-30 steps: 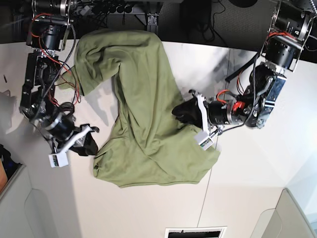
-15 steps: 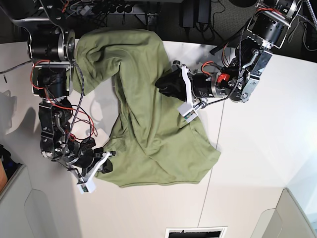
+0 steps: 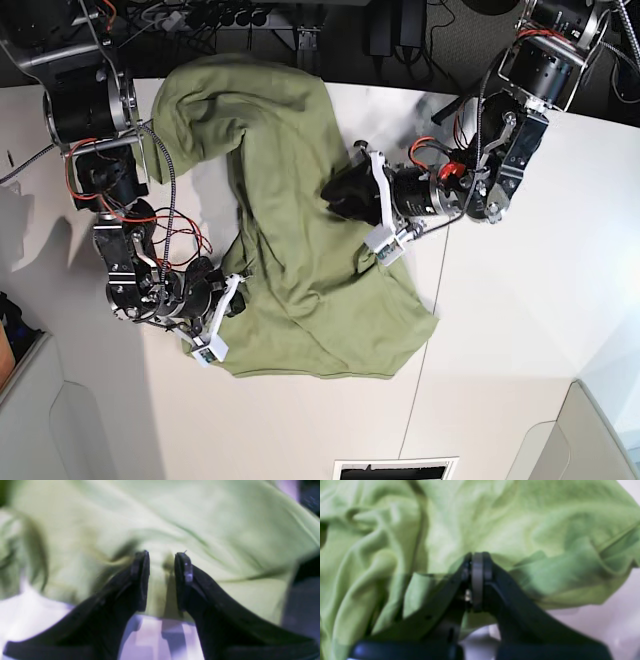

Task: Layout the t-shirt on the table in an organized manner, then fold the t-shirt properly
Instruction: 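Lift and drag the grasped fabric with both grippers to reshape the shirt, then pull the shirt apart with both grippers and release it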

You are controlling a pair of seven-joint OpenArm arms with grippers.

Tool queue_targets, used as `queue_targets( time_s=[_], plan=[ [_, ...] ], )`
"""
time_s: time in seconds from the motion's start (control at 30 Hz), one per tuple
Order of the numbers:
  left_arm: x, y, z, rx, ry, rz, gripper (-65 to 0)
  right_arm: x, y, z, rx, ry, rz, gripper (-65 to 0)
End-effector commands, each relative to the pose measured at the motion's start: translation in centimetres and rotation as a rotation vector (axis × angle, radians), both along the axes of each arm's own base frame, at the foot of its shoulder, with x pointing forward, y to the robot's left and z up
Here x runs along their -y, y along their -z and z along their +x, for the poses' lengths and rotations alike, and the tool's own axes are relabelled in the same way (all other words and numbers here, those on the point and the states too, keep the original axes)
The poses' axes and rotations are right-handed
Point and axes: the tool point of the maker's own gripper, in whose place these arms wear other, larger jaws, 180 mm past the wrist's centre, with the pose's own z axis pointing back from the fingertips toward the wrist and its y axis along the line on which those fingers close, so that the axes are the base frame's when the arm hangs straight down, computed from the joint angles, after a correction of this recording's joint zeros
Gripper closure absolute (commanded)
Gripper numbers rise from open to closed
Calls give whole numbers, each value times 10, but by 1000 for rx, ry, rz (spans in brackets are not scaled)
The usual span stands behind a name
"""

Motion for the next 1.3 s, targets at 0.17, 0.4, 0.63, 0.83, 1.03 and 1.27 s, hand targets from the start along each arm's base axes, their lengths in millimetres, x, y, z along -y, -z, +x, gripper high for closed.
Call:
queue_targets(
  time_s=[0.17, 0.4, 0.63, 0.83, 1.03, 1.27],
  plan=[
    [-15, 3, 68, 9, -106, 84, -211, 38, 3, -2, -38, 36, -71, 0],
    [5, -8, 133, 70, -137, 125, -210, 51, 13, -22, -152, 42, -105, 0],
    [17, -42, 180, 115, -186, 115, -210, 40, 39, -61, -254, 42, -41, 0],
    [23, -51, 187, 143, -166, 134, -210, 23, 48, -97, -251, -12, -25, 0],
    [22, -50, 186, 135, -163, 143, -210, 10, 42, -134, -219, -45, -7, 0],
    [30, -55, 178, 95, -108, 97, -210, 20, 23, -158, -151, 17, 27, 0]
  ],
)
